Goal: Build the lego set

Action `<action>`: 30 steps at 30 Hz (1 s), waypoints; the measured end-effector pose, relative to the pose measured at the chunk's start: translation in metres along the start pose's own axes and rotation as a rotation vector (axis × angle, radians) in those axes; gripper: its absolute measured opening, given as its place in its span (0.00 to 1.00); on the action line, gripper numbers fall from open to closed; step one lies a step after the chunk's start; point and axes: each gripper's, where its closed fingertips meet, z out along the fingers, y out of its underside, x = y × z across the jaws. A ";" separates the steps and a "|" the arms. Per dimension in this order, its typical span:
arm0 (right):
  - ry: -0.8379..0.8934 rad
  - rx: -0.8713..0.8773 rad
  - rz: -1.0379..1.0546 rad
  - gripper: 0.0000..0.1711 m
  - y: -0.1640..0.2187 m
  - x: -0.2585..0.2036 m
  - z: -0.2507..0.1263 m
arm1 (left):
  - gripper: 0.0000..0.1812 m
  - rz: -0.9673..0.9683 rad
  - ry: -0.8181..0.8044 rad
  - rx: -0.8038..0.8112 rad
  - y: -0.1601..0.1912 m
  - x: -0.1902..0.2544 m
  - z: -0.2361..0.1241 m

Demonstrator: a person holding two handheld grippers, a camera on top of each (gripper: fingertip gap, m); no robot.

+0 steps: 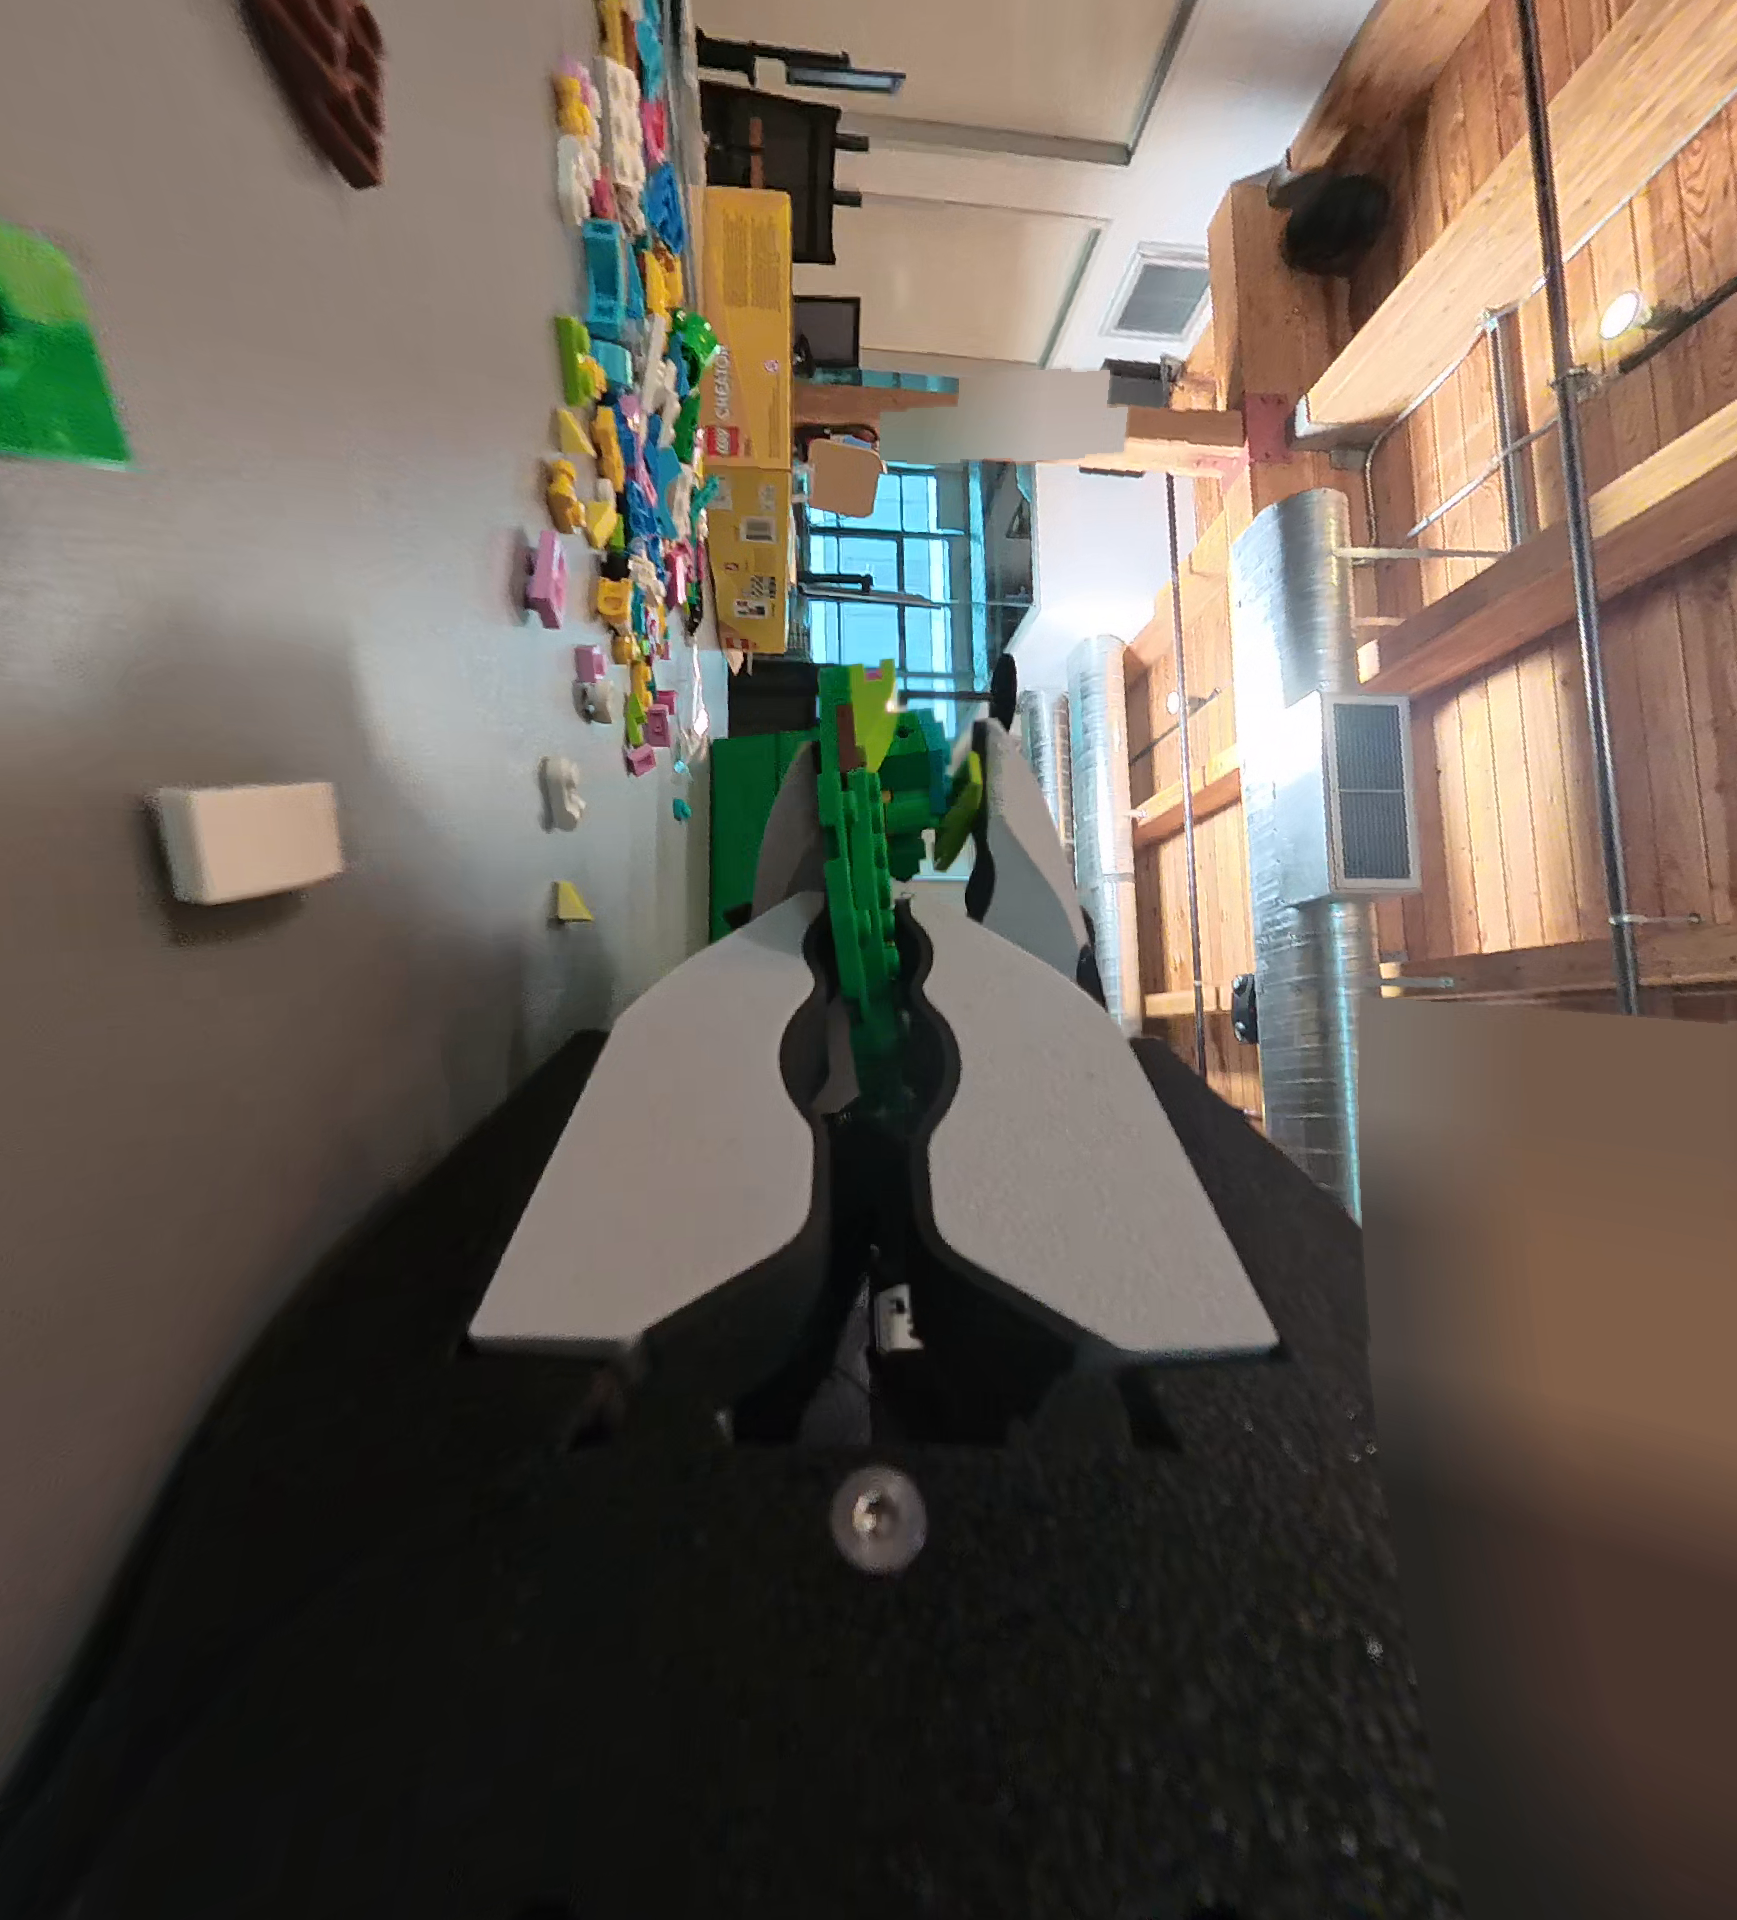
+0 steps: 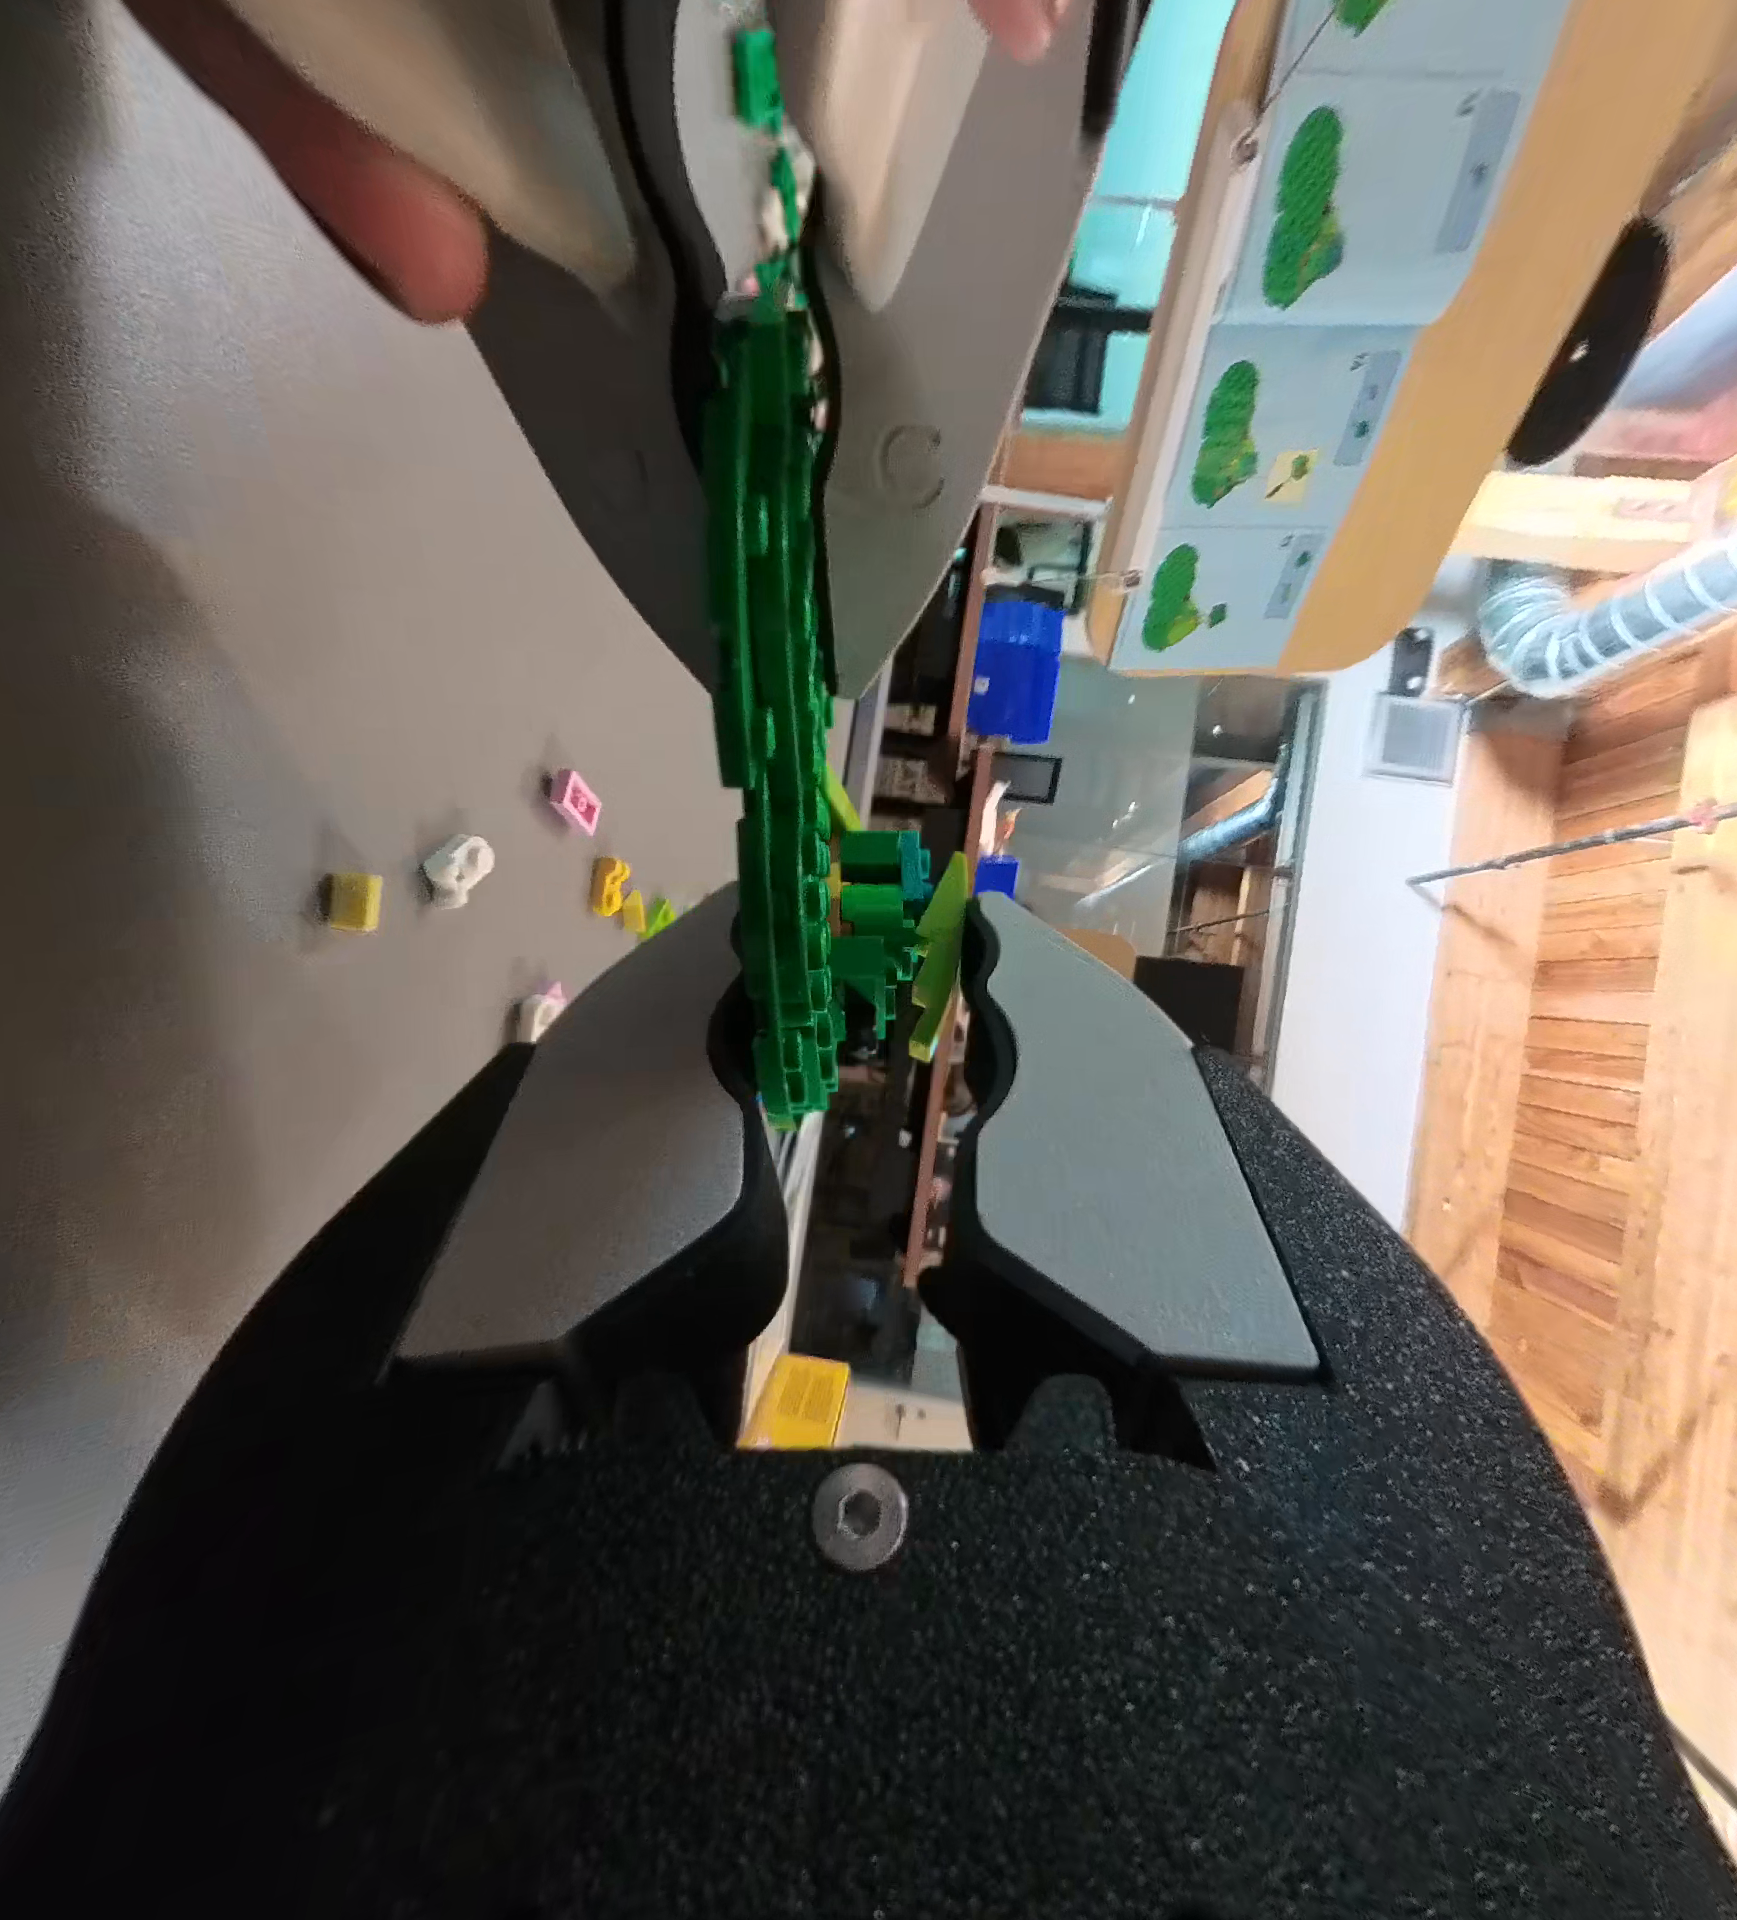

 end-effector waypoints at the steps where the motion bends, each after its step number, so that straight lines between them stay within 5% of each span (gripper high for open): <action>1: 0.012 0.023 0.008 0.19 0.002 0.002 -0.001 | 0.05 0.010 0.004 -0.014 0.002 0.001 0.001; 13: 0.050 0.253 0.179 0.19 -0.005 0.015 -0.023 | 0.25 0.144 0.130 -0.140 0.009 0.029 0.006; 21: 0.002 0.307 0.255 0.19 -0.005 0.013 -0.025 | 0.14 0.100 0.164 -0.330 0.032 0.023 0.012; 30: -0.040 0.135 0.018 0.19 -0.002 -0.008 -0.017 | 0.06 0.046 0.013 -0.243 0.028 -0.005 0.015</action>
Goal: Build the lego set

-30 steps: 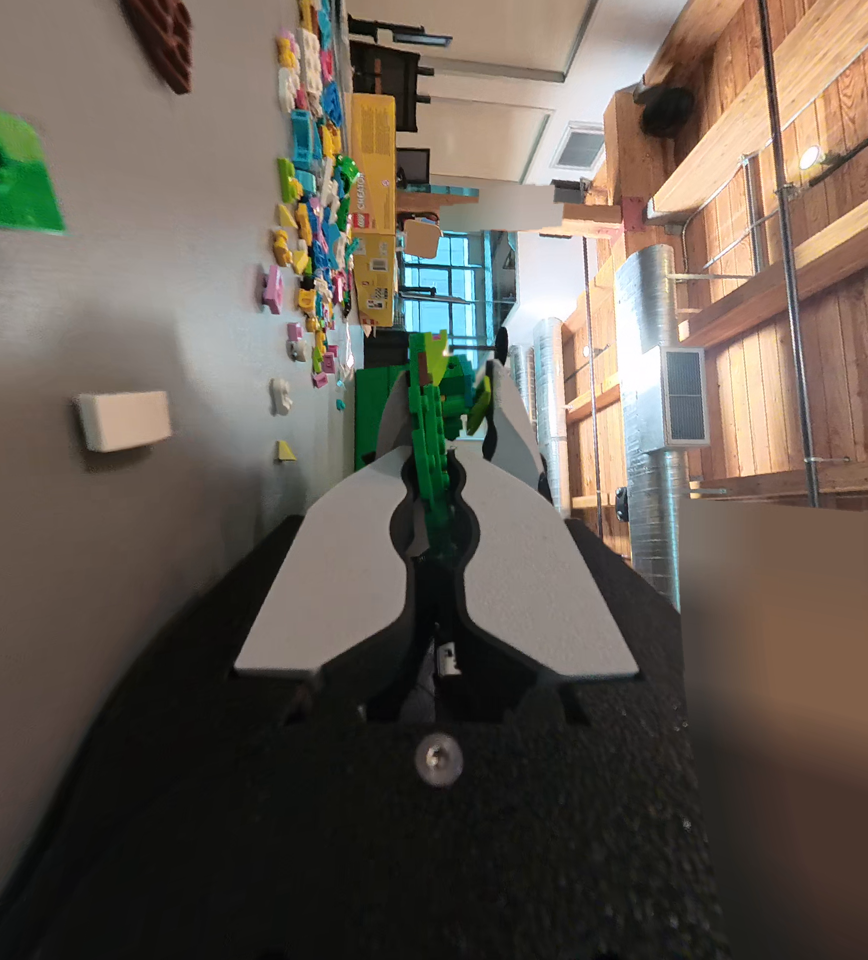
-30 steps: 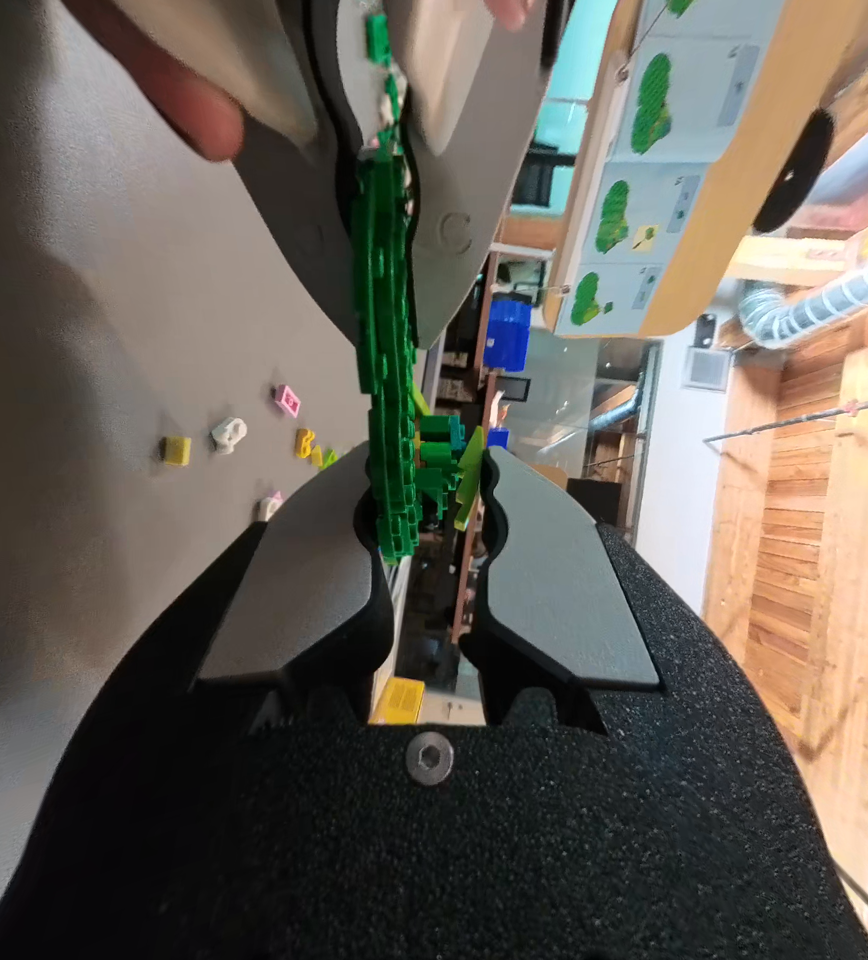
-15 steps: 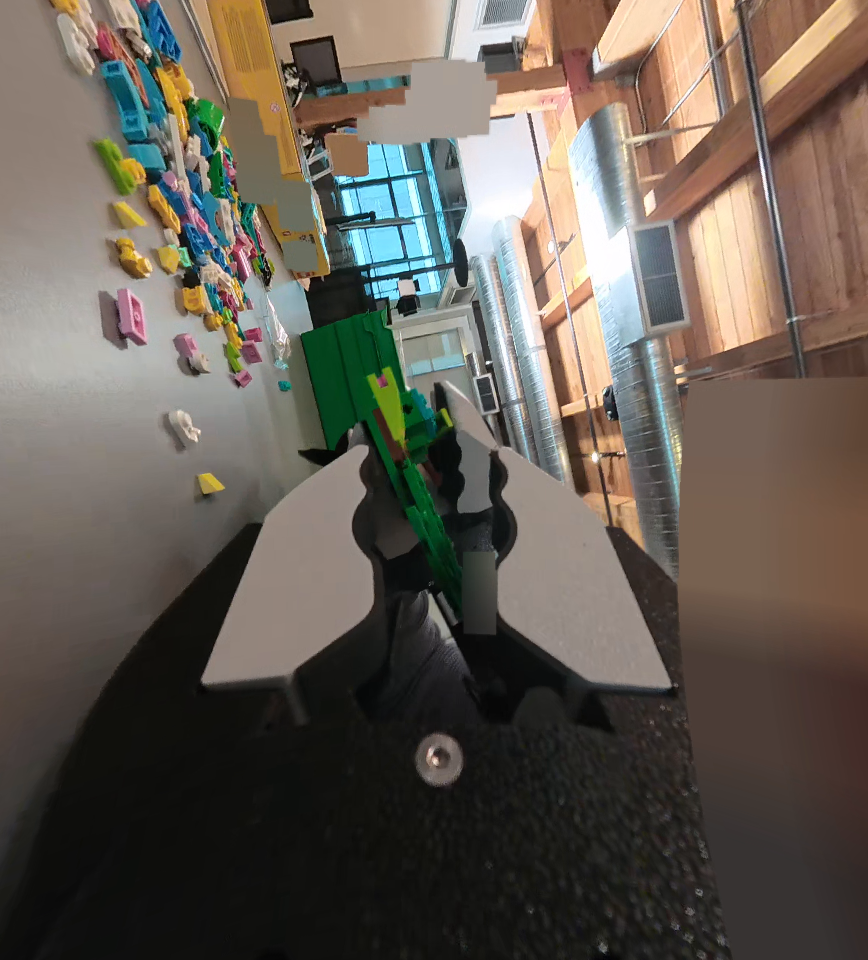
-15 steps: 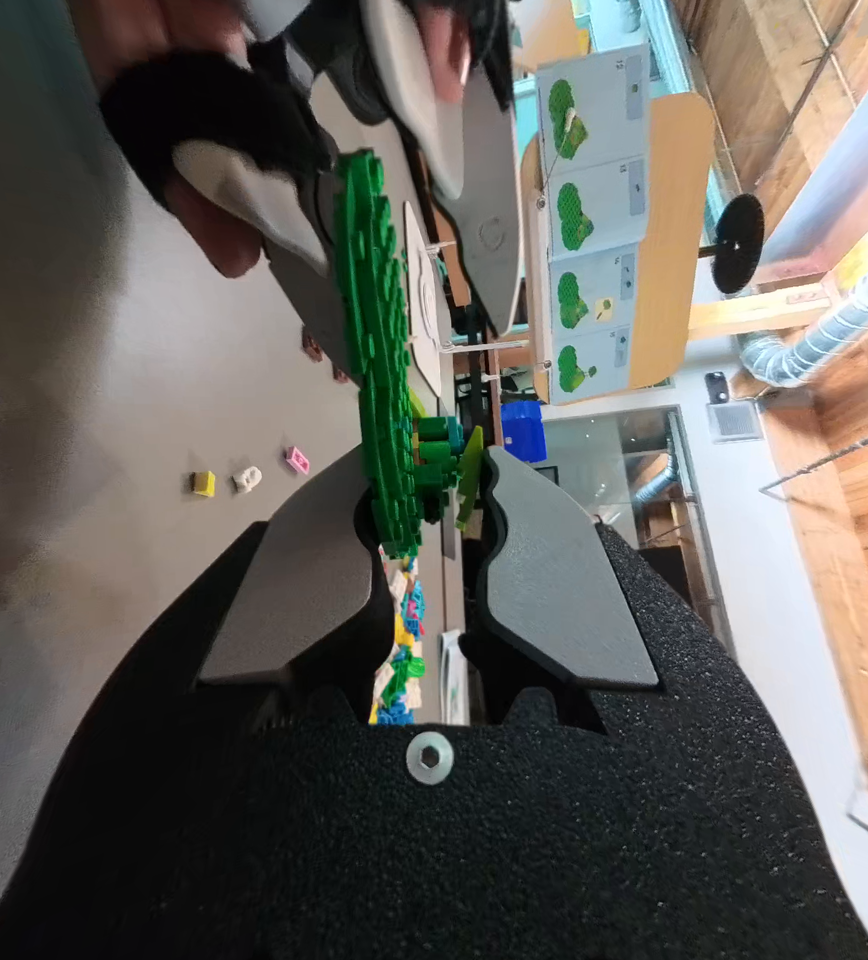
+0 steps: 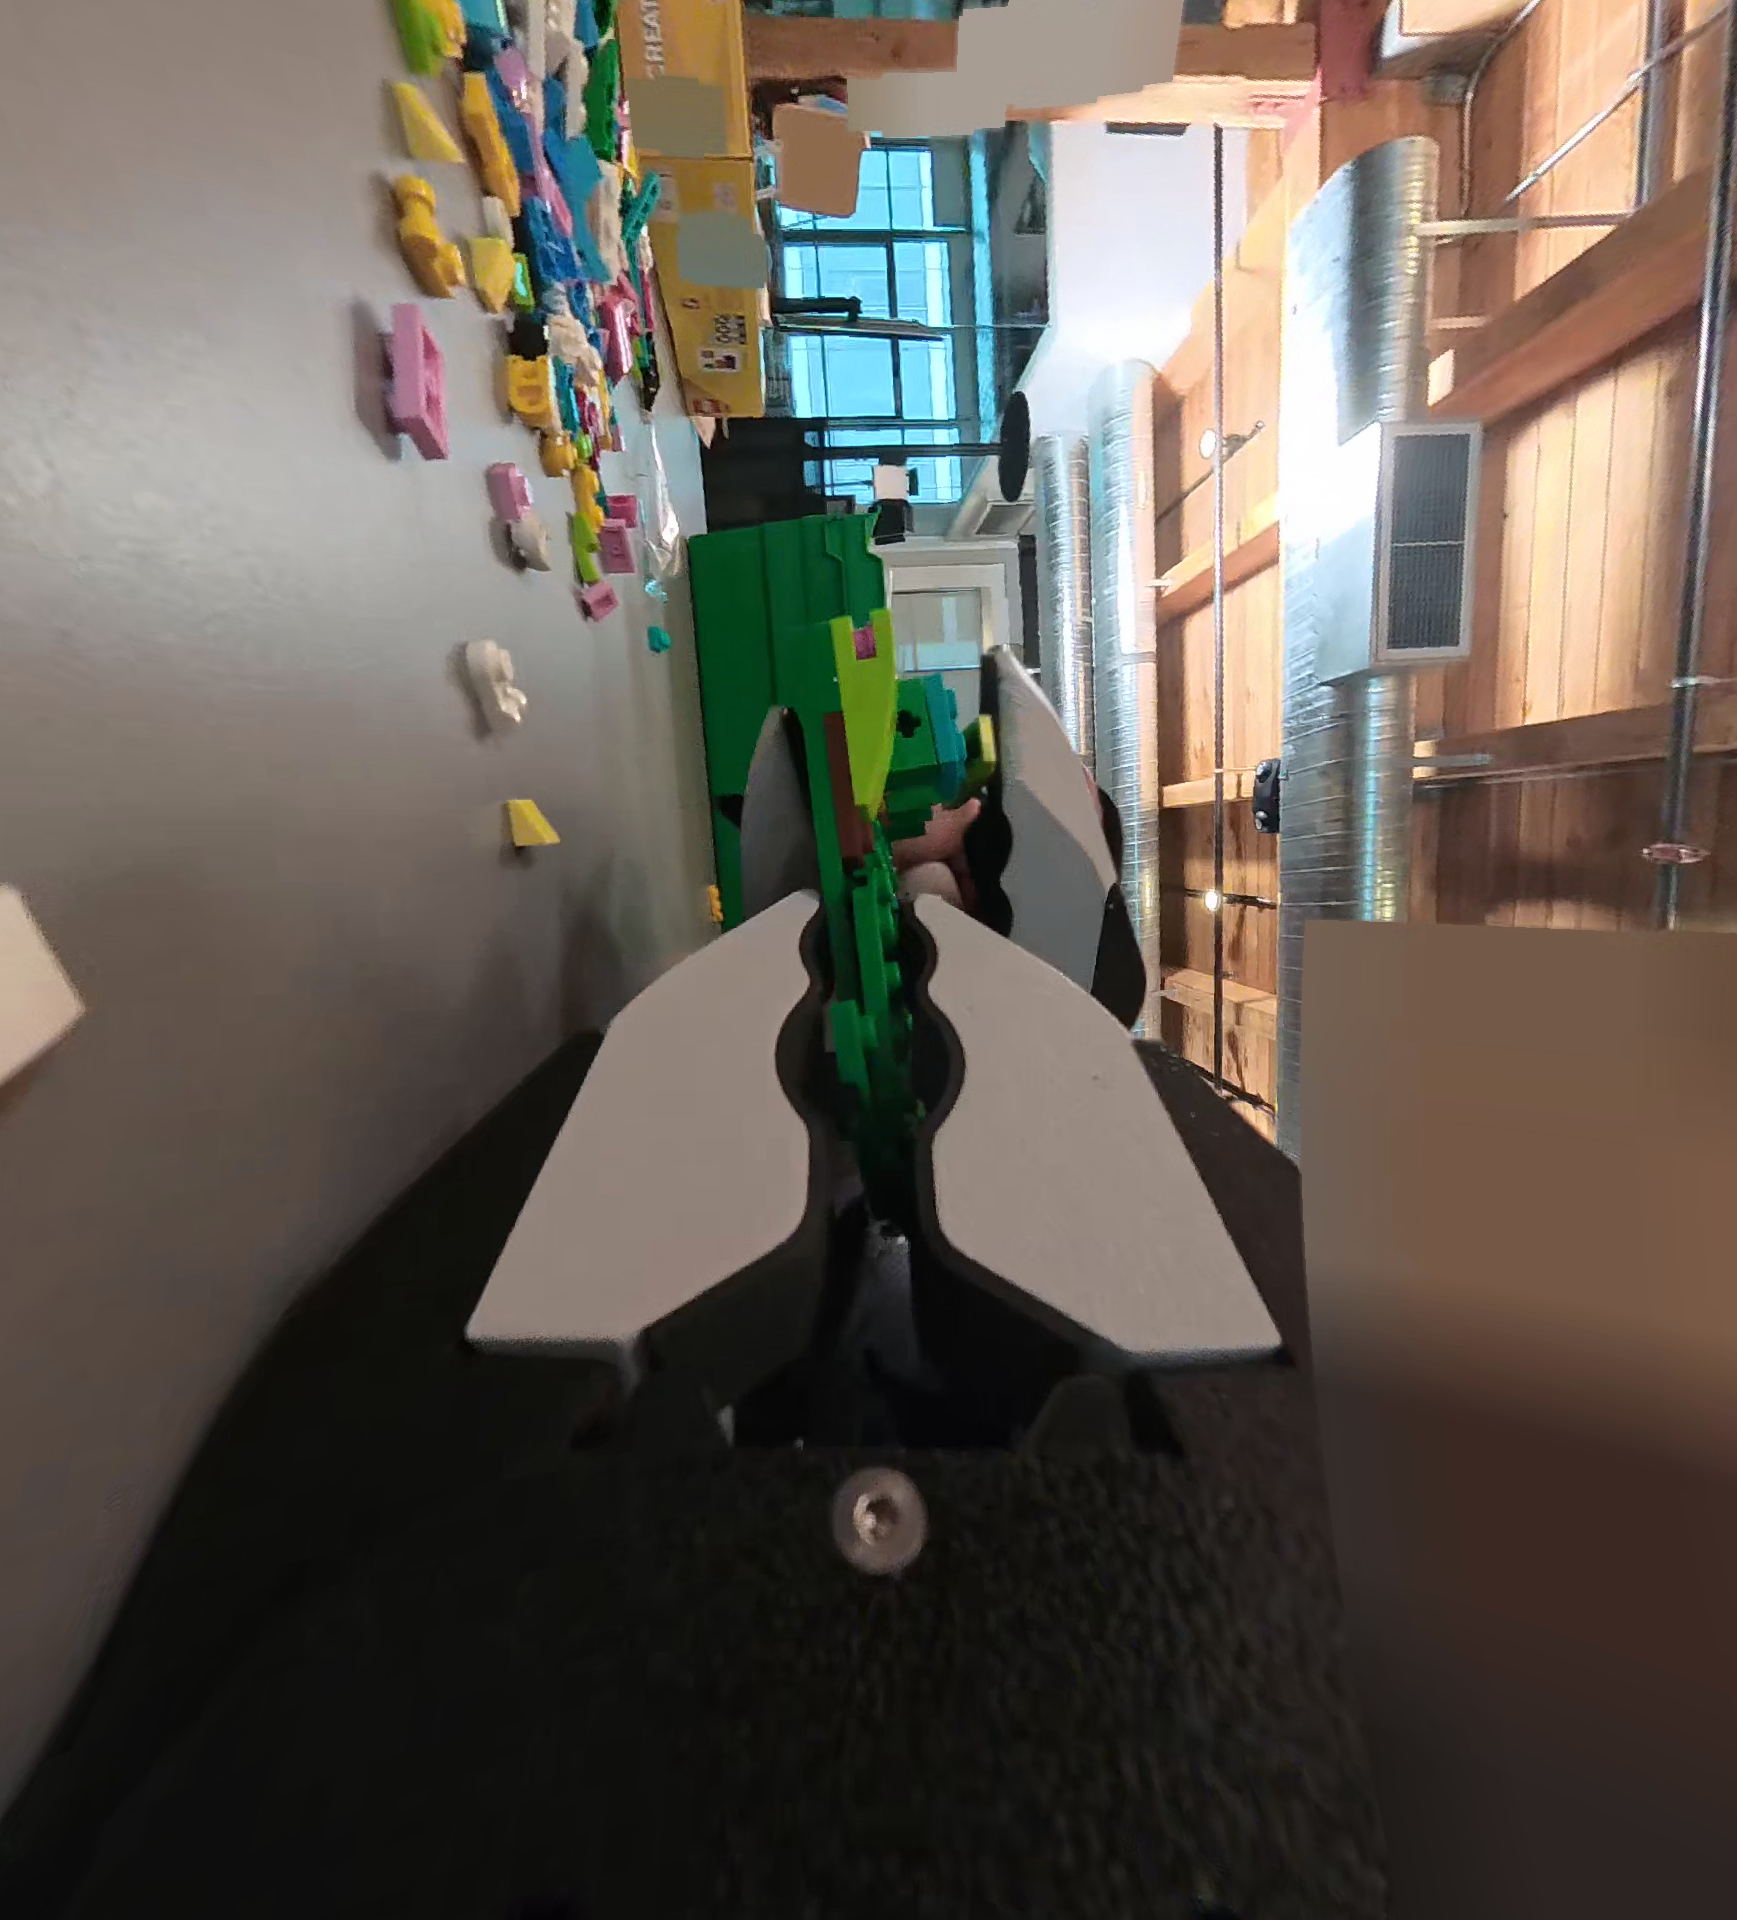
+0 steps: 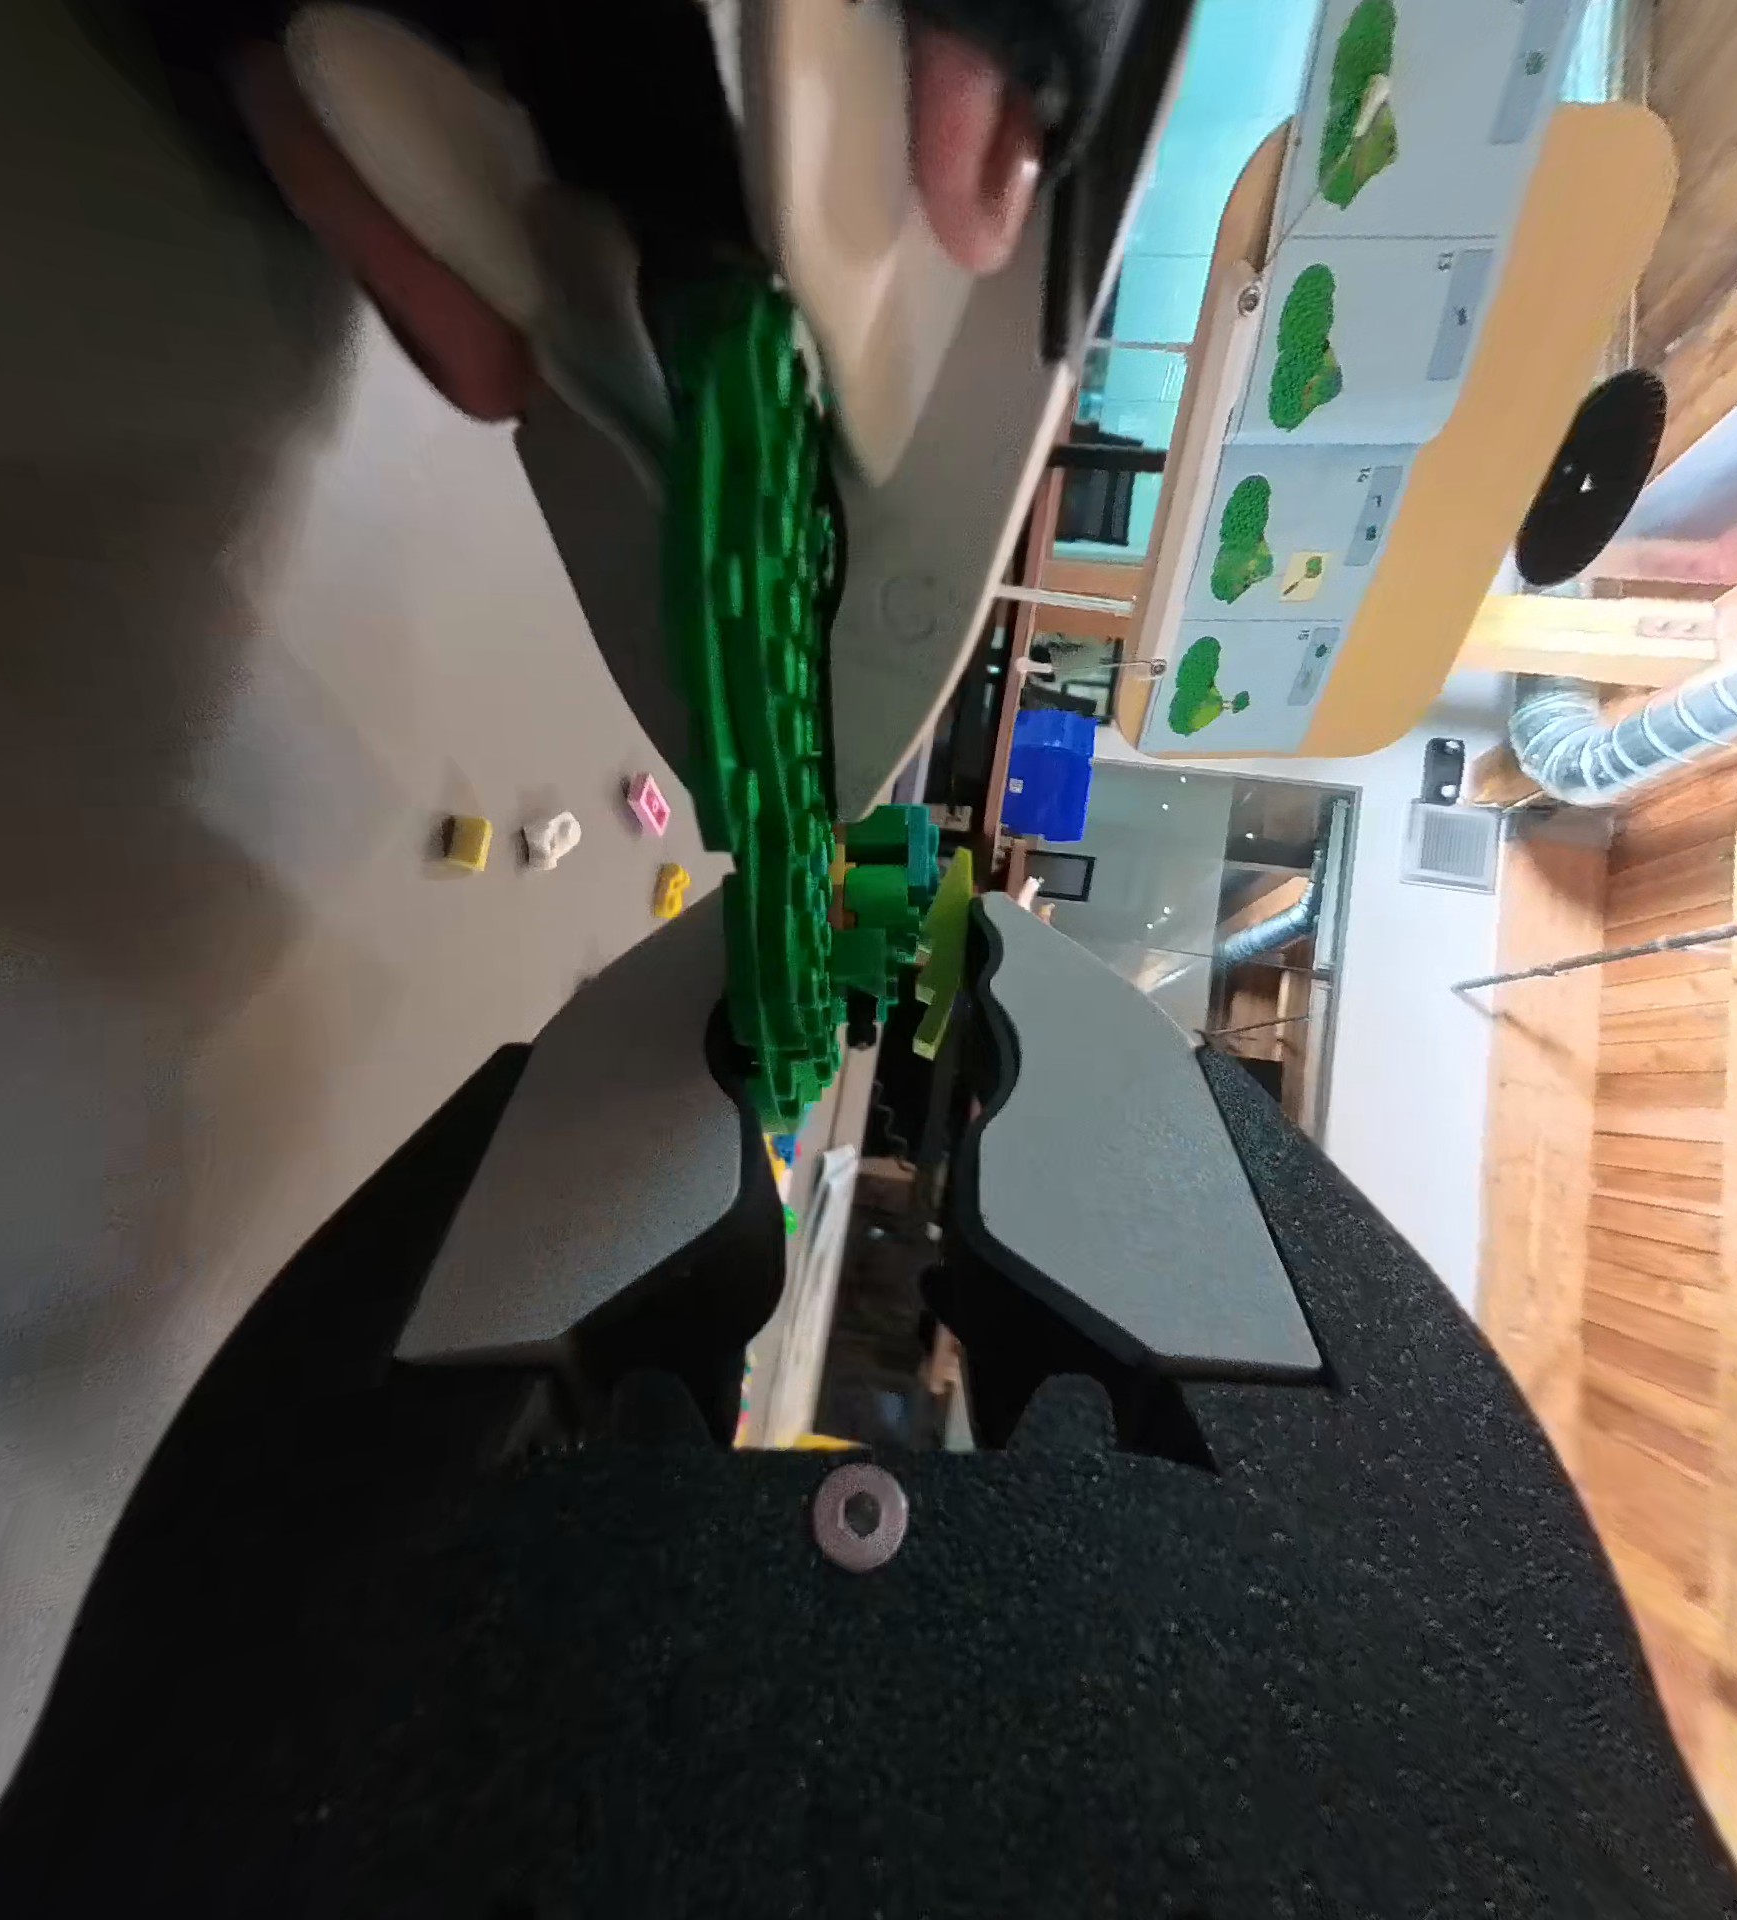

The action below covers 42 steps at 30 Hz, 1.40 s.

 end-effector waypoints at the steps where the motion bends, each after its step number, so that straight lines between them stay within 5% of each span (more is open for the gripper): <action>1: -0.001 -0.014 -0.033 0.20 0.000 -0.001 0.000 | 0.06 -0.007 -0.005 0.003 0.000 -0.001 0.000; 9: -0.053 -0.110 -0.315 0.24 -0.004 -0.012 0.003 | 0.05 -0.027 -0.058 0.069 -0.001 -0.008 -0.002; 32: -0.046 -0.200 -0.229 0.20 -0.003 -0.010 0.005 | 0.06 -0.032 -0.071 0.135 0.000 -0.009 -0.005; 42: 0.010 -0.045 0.137 0.16 0.010 0.026 -0.008 | 0.12 0.131 0.075 0.023 0.008 0.030 0.005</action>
